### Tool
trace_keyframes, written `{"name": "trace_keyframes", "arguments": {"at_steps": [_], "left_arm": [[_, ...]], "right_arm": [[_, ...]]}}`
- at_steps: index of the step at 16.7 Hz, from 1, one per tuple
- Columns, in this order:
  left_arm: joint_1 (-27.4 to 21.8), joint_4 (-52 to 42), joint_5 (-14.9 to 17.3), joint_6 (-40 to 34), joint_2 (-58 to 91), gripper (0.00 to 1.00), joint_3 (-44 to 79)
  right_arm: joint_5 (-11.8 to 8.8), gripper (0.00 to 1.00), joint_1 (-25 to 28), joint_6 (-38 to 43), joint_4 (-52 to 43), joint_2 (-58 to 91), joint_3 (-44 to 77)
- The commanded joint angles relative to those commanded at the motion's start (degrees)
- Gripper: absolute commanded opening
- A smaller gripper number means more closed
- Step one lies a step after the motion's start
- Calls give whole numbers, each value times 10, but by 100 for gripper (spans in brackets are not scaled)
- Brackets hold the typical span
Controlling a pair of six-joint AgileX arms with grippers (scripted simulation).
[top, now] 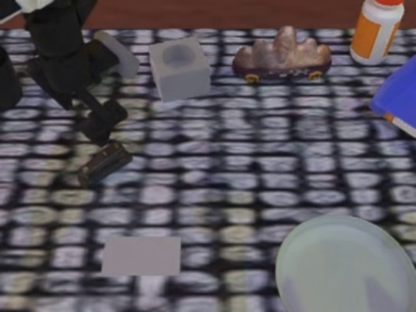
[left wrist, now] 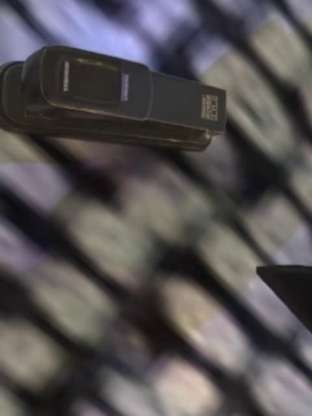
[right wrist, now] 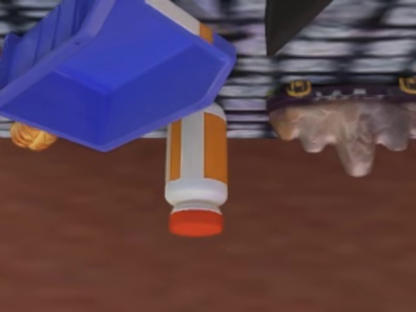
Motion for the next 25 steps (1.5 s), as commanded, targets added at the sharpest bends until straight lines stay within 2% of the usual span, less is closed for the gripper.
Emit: {"name": "trace_keyframes", "arguments": {"at_steps": [6,13,19,25], "left_arm": [[2,10,0,0,2,100,-10],[1,175,0,2,48,100,-122],[1,198,1,2,57,100,-141],[1,198,1,2,57,55,-141]], "right_arm": [[0,100,0,0,0,0,0],[0,100,0,0,0,0,0],[0,100,0,0,0,0,0],[0,100,0,0,0,0,0]]}}
